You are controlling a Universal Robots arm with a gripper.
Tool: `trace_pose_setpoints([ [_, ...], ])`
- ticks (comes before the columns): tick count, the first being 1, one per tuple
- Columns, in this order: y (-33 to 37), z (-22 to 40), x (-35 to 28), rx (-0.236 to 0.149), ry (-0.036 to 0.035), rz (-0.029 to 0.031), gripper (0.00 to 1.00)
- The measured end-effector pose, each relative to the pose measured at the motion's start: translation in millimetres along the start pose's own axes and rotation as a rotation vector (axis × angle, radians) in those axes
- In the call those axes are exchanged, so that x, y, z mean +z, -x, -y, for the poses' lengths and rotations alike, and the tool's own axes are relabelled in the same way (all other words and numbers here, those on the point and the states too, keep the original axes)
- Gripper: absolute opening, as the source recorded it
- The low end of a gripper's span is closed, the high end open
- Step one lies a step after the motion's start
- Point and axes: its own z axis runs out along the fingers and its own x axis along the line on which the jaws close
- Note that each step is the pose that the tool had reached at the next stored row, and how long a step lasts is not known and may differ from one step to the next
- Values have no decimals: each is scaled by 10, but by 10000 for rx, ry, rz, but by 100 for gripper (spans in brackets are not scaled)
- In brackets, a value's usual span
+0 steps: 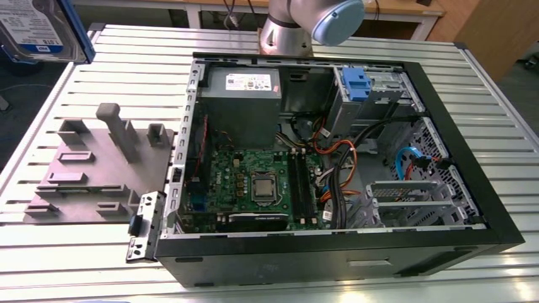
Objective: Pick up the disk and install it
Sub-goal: 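Pick up the disk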
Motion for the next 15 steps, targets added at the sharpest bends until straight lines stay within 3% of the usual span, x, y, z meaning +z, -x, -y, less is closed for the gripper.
trace_pose_setpoints([
  [15,0,40,-1,1,0,0,35],
])
